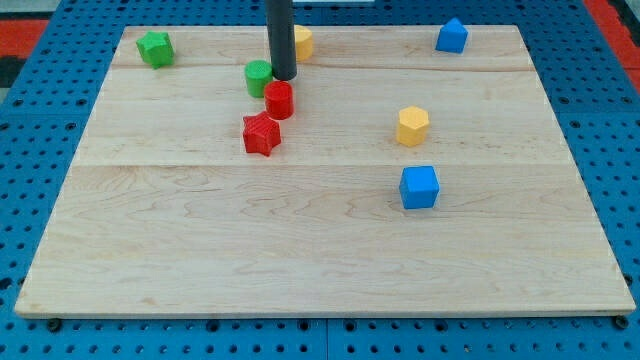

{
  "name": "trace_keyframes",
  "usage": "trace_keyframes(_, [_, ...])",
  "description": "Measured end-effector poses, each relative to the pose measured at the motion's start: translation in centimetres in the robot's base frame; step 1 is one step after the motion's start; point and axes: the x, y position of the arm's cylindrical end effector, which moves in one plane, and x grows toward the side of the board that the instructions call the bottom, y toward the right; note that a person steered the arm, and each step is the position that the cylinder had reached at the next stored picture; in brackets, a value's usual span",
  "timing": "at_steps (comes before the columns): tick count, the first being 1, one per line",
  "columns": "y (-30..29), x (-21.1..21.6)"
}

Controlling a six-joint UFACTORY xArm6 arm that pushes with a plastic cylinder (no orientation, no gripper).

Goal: Place a green circle to the left of the red star

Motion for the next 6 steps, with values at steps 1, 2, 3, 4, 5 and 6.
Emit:
trace_keyframes(1, [-0.6, 0.0])
trace_keyframes(2, [-0.8, 0.0])
trace_keyframes(3, [-0.8, 0.0])
trace_keyframes(4, [-1.4, 0.0])
trace_keyframes(5, [-3.1, 0.1])
trace_keyframes(6, [-3.0, 0.1])
